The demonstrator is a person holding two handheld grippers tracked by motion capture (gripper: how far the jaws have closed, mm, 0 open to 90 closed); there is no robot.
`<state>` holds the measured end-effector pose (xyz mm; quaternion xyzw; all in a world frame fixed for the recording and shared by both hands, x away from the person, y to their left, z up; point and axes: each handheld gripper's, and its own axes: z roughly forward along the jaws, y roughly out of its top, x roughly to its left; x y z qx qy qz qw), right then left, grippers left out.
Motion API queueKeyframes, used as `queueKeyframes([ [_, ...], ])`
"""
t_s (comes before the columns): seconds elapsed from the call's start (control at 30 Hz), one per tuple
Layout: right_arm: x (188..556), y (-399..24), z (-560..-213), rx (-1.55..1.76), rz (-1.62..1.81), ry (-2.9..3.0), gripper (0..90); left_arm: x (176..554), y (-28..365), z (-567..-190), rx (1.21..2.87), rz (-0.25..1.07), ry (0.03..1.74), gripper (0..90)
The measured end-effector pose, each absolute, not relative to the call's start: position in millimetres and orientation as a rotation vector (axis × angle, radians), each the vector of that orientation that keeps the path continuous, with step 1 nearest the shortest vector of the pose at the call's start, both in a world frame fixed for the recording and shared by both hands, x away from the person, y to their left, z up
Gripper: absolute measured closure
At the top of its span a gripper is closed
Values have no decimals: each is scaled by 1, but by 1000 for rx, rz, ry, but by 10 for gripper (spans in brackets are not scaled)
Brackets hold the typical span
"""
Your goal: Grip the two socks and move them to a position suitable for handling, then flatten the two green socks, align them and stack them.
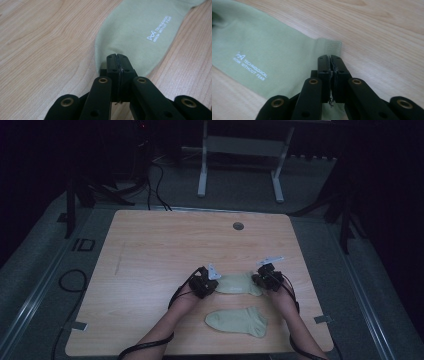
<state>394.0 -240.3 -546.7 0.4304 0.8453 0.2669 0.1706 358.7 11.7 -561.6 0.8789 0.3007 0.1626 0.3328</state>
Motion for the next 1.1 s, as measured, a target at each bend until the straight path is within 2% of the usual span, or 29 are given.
queueKeyframes([
  [0.23, 404, -243, -546, 1244, 746, 2391, 849, 364, 10, -561, 2287, 396, 807, 878],
  [0.33, 403, -242, -544, 1238, 745, 2399, 801, 366, 9, -559, 2292, 419, 804, 795],
  [0.37, 401, -242, -540, 1241, 764, 2397, 698, 369, 9, -557, 2281, 402, 830, 667],
  [0.4, 401, -242, -540, 1241, 764, 2397, 698, 369, 10, -555, 2269, 384, 844, 667],
  [0.47, 399, -242, -536, 1242, 782, 2384, 548, 368, 9, -551, 2265, 370, 844, 600],
  [0.53, 395, -242, -533, 1235, 787, 2397, 483, 365, 9, -548, 2271, 378, 831, 562],
  [0.57, 391, -243, -531, 1225, 812, 2422, 454, 364, 10, -546, 2271, 375, 835, 523],
  [0.67, 387, -244, -529, 1220, 831, 2440, 426, 357, 11, -541, 2280, 363, 824, 516],
  [0.83, 372, -250, -524, 1209, 862, 2508, 315, 341, 14, -529, 2274, 360, 817, 415],
  [0.93, 364, -255, -518, 1212, 878, 2508, 303, 330, 18, -521, 2263, 330, 815, 386],
  [1.0, 360, -257, -516, 1195, 880, 2503, 324, 325, 19, -519, 2259, 328, 811, 386],
  [1.03, 355, -258, -514, 1186, 882, 2503, 399, 317, 22, -517, 2258, 316, 811, 386],
  [1.07, 349, -259, -513, 1175, 843, 2536, 368, 313, 24, -516, 2257, 300, 814, 386],
  [1.1, 345, -259, -512, 1163, 843, 2546, 379, 310, 25, -517, 2256, 291, 817, 386],
])
